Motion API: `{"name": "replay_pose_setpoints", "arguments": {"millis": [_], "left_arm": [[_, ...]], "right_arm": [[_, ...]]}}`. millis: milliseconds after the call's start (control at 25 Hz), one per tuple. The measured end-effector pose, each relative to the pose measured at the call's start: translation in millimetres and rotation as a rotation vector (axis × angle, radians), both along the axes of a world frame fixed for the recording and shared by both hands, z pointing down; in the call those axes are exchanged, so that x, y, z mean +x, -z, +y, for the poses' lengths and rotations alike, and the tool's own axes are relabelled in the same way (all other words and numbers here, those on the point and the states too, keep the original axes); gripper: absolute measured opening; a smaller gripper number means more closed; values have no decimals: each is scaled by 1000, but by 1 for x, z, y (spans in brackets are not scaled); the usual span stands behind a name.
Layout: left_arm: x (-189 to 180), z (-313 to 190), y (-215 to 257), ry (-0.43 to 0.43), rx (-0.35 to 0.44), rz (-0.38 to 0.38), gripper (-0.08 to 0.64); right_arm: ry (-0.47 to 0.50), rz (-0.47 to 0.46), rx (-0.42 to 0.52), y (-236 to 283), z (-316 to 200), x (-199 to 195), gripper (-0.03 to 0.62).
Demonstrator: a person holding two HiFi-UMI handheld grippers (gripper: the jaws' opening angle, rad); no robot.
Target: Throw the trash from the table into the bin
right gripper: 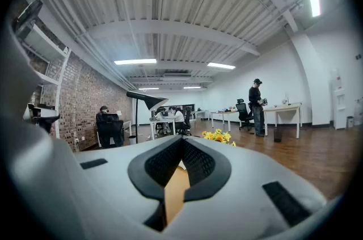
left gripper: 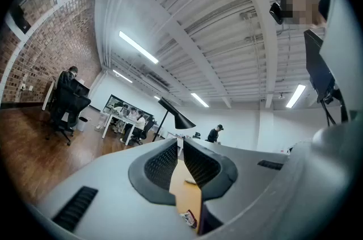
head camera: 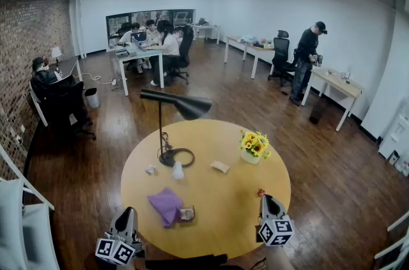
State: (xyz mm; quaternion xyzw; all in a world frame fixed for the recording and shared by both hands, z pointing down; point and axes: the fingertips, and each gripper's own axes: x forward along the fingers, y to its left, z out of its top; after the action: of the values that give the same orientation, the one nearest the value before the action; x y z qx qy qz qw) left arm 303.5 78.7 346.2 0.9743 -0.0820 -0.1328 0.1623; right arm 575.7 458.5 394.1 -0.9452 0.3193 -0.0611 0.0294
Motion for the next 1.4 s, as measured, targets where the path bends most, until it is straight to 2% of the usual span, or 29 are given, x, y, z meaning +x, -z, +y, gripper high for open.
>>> {"name": "replay_pose_setpoints", "arguments": {"millis": [320, 520, 880, 1160, 1320, 1400], "left_arm": [[-11, 11, -26, 5, -29, -53, 35], [-15, 16, -39, 14, -43, -77, 35], [-18, 19, -31, 27, -55, -85, 42], [-29, 24, -38, 28, -63, -118, 43], [-29, 24, -40, 20, -70, -117, 43], [-28, 24, -44, 16, -82, -125, 43]], "right_arm": [[8, 5, -18, 0, 10, -2, 5], [7, -33, -31, -16, 14, -4, 5], [171, -46, -82, -17, -36, -24, 5], [224, -109, -39, -32, -59, -46, 5], [219, -145, -12, -38, -56, -46, 5], [232, -149, -27, -42, -57, -49, 5]]}}
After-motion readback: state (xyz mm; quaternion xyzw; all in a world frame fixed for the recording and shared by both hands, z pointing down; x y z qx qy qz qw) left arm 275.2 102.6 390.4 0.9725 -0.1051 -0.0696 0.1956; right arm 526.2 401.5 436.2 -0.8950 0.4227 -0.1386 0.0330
